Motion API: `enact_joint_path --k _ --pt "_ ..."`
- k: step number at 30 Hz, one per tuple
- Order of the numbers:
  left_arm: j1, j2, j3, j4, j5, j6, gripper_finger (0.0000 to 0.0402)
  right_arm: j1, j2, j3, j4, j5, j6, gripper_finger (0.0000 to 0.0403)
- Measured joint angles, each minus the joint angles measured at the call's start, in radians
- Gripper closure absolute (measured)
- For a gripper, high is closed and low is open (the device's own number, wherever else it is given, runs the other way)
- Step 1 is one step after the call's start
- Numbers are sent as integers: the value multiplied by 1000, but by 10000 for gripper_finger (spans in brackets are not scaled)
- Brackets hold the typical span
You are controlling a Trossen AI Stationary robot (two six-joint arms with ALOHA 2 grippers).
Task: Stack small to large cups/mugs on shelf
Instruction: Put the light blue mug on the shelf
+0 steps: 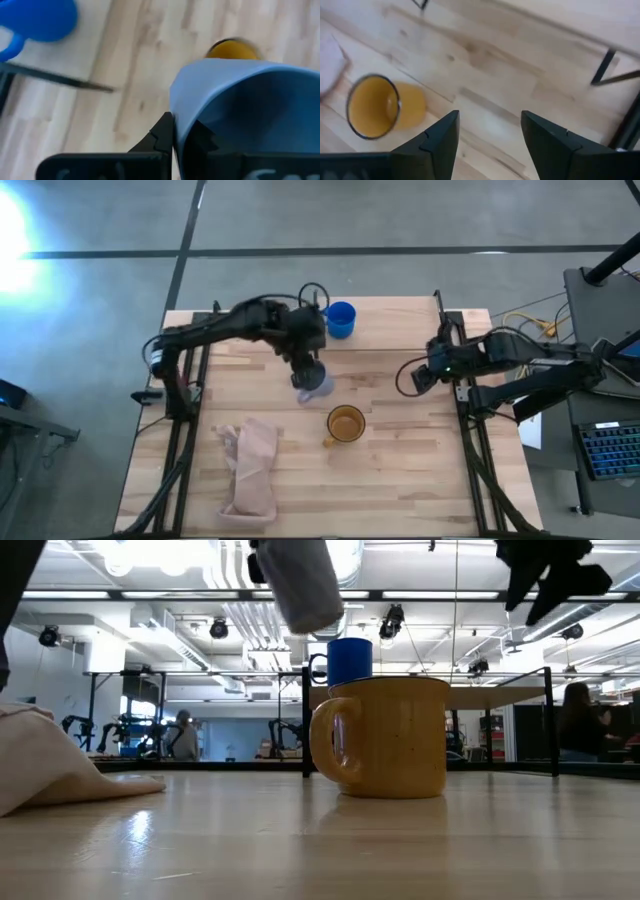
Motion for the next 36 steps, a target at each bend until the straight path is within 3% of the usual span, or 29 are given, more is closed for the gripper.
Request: enact_joint_path --k 3,13,23,36 --pt "13 52 26 -38 -45 41 399 0 -5 47 -19 40 -1 200" --pt "10 114 31 -52 -42 54 399 0 -21 102 -167 60 34 225" --pt "40 222 19 8 -30 96 399 0 -37 102 -72 61 0 242" --pt "74 332 83 68 32 130 399 0 -38 102 -71 61 -9 260"
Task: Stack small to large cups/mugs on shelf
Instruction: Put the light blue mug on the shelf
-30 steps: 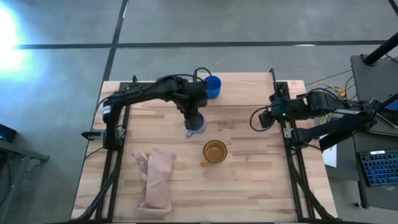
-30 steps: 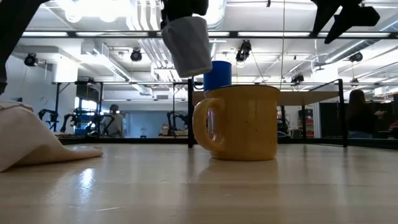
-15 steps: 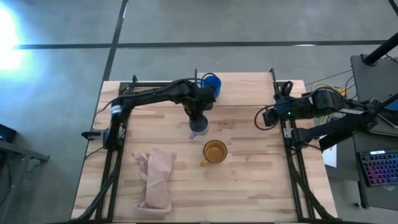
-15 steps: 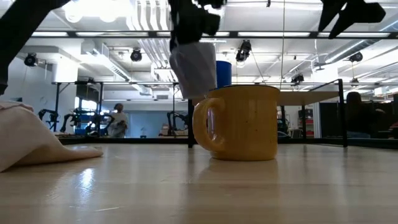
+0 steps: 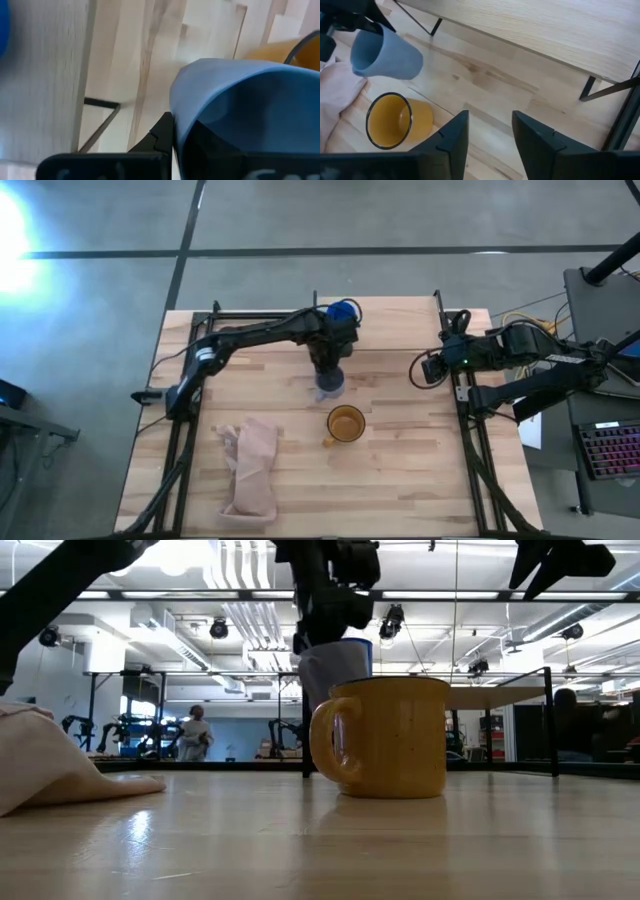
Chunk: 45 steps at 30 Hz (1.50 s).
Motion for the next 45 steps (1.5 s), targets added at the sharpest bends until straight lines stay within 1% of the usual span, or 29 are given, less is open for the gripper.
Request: enact_joint_path --k 4,10,17,26,31,34,38,45 --pt "8 2 -24 45 26 0 399 0 0 0 1 0 1 264" --pt "17 2 -54 52 26 16 399 0 0 -1 3 0 1 266" --pt "19 -2 -111 115 32 19 399 0 2 -1 3 0 1 268" --pt "18 -5 -118 110 31 18 399 0 2 -2 3 0 0 270" --pt "-21 -36 -125 88 1 -13 399 0 2 -2 1 0 -3 274" --pt "-43 -78 -123 92 -43 -14 399 0 2 -2 -3 4 -3 275" --pt "-44 -110 -121 100 -79 -35 399 0 1 -2 -18 16 -3 275" --pt "-63 -166 -123 47 -100 -101 399 0 -1 -2 -23 14 -11 275"
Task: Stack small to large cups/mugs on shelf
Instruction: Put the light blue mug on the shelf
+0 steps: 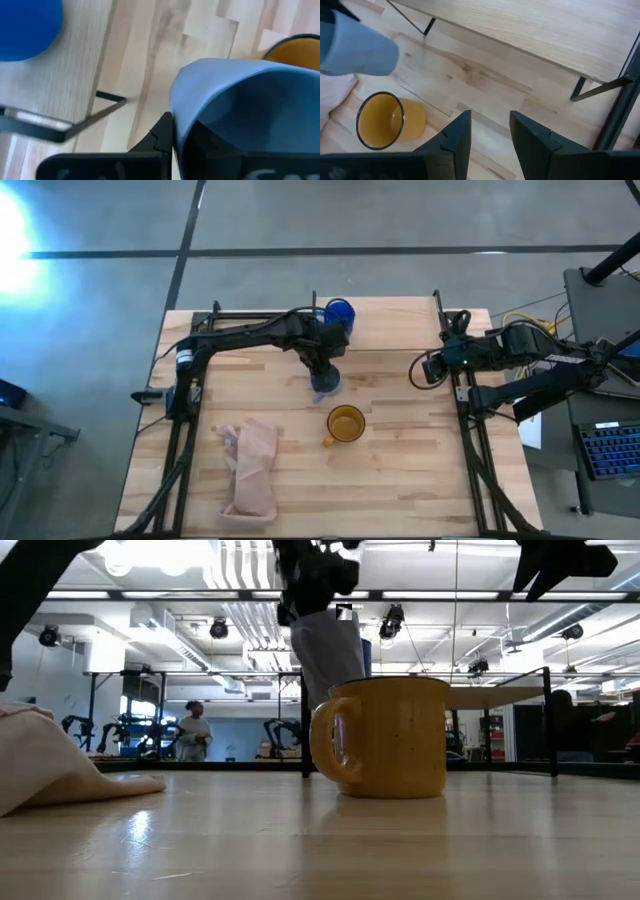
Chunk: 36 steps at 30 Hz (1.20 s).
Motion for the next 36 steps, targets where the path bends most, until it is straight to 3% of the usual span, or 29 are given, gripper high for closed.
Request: enact_joint_path --k 5,9,15,19,25,36 --pt "-41 -27 -7 -78 -55 -44 399 0 1 0 -7 -8 -6 275" --pt "-59 -73 -21 -151 -73 -91 399 0 8 -4 -9 -81 -6 275" --pt "-79 -141 -169 -137 -60 -190 399 27 44 -26 44 -125 5 276" --pt "-93 -207 -335 -52 -23 -275 399 70 89 -70 179 -182 -1 299" --pt "-121 -336 -582 179 56 -427 399 96 166 -146 388 -198 -33 383" --pt "-123 -453 -835 376 8 -565 399 7 372 -289 869 -318 -34 394"
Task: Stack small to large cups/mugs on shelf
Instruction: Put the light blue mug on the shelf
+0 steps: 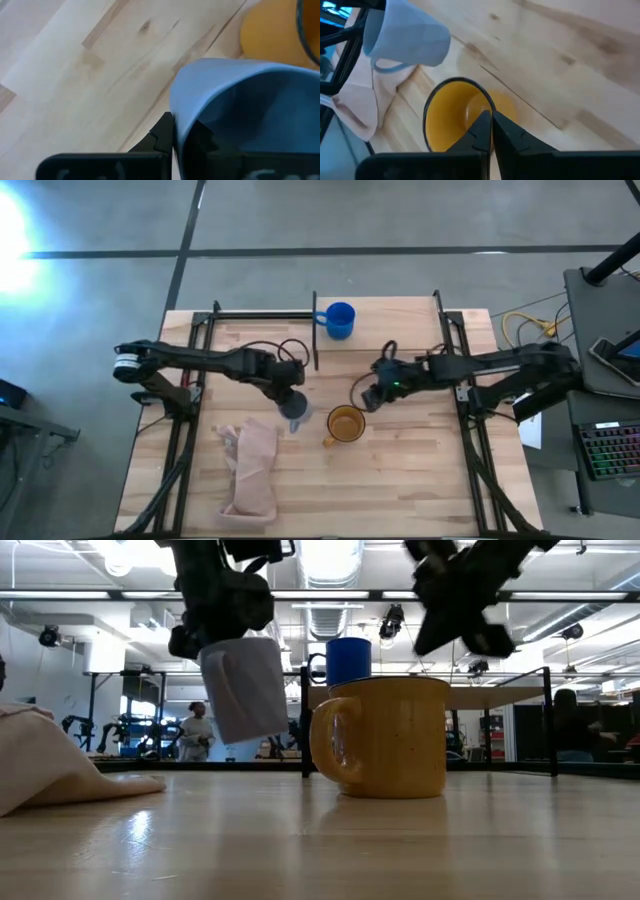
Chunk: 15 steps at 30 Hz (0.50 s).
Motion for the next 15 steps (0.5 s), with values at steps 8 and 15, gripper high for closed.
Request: enact_joint_path --k 8,15 --pt "0 3 -28 40 3 3 399 -38 216 45 105 -118 -40 394" --pt "0 -1 -31 46 3 19 399 -38 377 172 111 -166 -108 395"
